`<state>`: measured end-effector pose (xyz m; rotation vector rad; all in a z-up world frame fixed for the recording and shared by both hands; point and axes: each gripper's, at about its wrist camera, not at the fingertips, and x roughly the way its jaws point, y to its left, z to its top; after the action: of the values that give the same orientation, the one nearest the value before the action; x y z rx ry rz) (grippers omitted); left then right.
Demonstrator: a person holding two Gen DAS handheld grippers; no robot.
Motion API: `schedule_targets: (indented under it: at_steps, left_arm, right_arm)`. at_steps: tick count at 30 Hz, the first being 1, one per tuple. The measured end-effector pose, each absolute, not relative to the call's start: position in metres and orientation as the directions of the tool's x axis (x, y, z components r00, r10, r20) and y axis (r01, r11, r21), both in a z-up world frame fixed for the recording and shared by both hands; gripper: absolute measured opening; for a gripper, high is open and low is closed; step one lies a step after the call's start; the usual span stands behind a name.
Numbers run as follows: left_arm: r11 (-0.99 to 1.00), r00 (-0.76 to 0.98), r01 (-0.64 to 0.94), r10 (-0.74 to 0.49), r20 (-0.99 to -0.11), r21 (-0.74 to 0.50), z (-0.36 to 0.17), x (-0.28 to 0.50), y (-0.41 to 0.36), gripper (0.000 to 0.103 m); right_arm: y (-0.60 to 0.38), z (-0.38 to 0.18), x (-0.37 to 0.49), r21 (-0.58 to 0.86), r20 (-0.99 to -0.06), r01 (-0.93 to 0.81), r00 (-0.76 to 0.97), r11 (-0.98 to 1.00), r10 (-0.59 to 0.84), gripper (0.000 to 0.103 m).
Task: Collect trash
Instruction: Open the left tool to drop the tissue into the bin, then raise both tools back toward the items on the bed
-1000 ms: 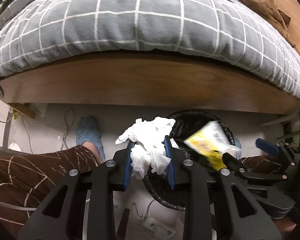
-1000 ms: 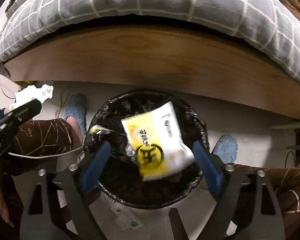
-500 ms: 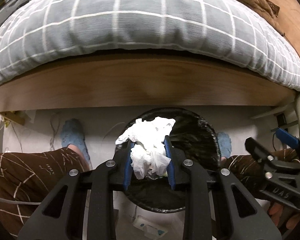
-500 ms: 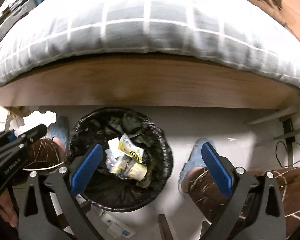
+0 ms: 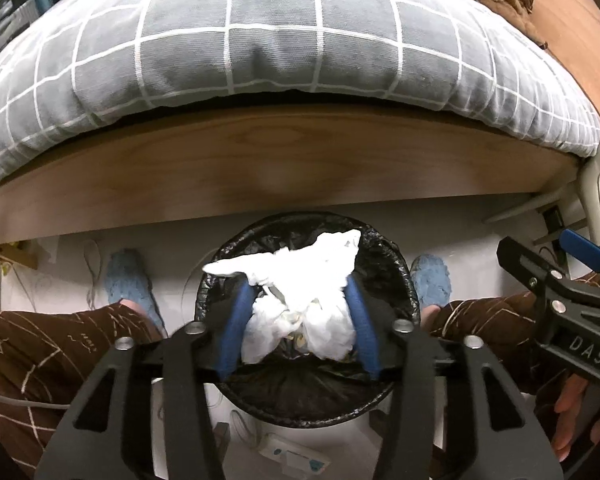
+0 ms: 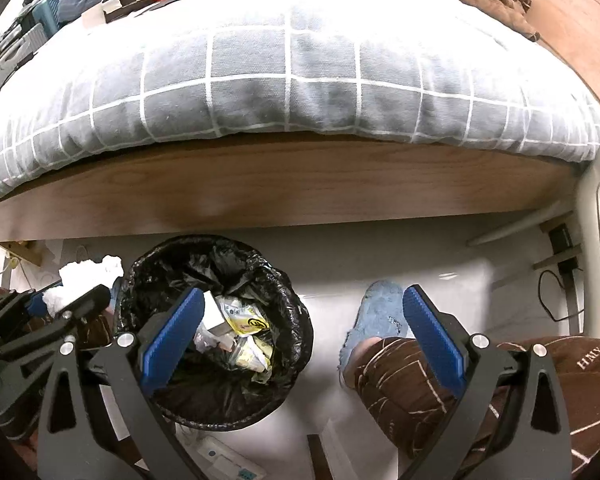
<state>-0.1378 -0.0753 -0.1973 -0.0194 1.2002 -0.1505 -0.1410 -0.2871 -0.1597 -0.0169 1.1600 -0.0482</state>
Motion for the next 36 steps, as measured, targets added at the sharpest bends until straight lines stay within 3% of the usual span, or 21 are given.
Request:
schedule_targets:
  at_steps: [4,14,36]
  left_arm:
    - [0.991,0.368,0.096,-0.122,-0.922,-0.093,-0.196,-0.139,-0.075,0.069]
    - [0.995,0.409,0.060,-0.098,-0.907,-0.081,-0.183,-0.140,-0.059,0.095]
    - [0.996,0.548,0.048,-0.089,-0.832,-0.075,-0.095,-0.133,-0.033,0.097]
  right_arm:
    - [-0.282,-0.159,-0.142,-0.050,-0.914,0.014,0.403,0.999,-0.051,0.095]
    - [-0.274,-0.155,-0.142,-0.050,-0.908,0.000,0.416,0.999,-0.046,0.095]
    - [-0.276,-0.077,-0.132,-0.016,-0.830,-0.008,0.557,1.000,-0.009,0.095]
